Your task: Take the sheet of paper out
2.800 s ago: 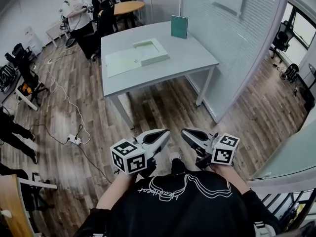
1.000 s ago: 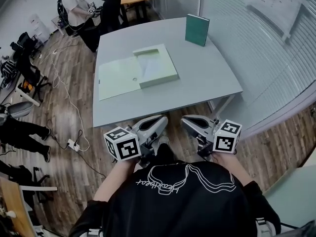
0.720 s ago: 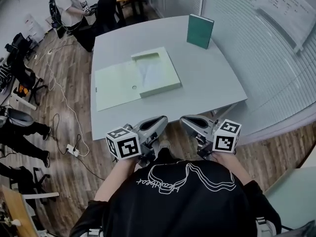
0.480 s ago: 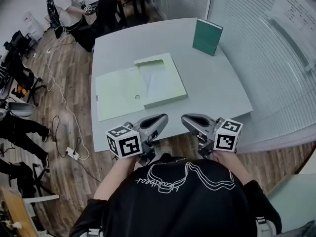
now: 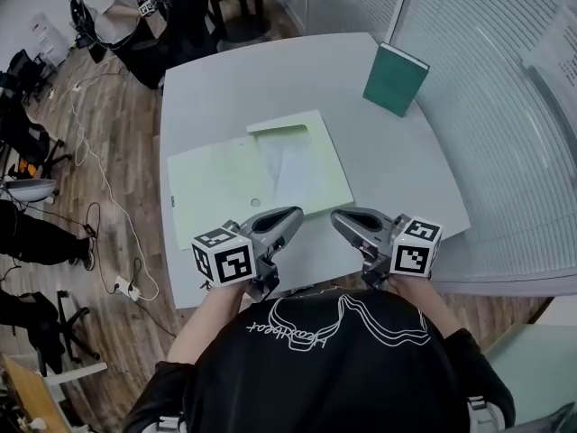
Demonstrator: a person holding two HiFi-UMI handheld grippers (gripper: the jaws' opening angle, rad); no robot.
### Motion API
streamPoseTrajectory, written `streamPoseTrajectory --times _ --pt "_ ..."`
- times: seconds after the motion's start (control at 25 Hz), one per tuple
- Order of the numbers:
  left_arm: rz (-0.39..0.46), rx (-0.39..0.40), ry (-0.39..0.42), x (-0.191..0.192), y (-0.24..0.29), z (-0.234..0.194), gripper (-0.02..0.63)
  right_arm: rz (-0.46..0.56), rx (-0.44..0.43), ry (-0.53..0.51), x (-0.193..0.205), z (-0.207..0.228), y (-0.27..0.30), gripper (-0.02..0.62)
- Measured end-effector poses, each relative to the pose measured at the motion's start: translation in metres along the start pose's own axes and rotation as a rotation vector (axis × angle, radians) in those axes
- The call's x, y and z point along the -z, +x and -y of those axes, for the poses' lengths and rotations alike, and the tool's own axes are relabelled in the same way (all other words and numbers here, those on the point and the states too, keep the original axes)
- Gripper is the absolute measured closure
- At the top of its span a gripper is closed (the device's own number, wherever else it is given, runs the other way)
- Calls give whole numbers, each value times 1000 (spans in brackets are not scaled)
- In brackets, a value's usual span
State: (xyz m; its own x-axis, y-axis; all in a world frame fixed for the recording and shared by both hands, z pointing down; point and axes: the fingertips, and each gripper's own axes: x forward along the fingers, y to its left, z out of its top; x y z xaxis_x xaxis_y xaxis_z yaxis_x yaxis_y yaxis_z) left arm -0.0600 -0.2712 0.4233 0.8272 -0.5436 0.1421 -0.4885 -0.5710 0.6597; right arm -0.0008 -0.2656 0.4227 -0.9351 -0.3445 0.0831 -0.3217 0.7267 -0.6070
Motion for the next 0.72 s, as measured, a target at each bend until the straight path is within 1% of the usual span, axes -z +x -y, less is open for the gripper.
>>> streamPoseTrajectory --times 0.16,0.32,0.36,0.44,0.56,0.64,0.72 --pt "-3 0 -18 -12 3 -31 592 -1 21 22 -3 22 17 586" --pt "-3 -21 -8 -20 4 -56 589 -4 37 50 -2 40 25 586" --pt "-5 -28 -11 -21 4 -62 582 -3 42 56 -1 43 27 586" --pt "-18 -44 -26 -22 4 -76 538 -6 53 66 0 48 28 586" --pt "-53 -93 -28 -20 6 -100 492 -11 71 75 1 57 28 586" --pt "-82 -141 -29 -16 9 -120 476 -11 88 82 1 65 27 586" --pt "-121 -188 -54 -10 13 -141 474 -11 102 95 3 71 26 586"
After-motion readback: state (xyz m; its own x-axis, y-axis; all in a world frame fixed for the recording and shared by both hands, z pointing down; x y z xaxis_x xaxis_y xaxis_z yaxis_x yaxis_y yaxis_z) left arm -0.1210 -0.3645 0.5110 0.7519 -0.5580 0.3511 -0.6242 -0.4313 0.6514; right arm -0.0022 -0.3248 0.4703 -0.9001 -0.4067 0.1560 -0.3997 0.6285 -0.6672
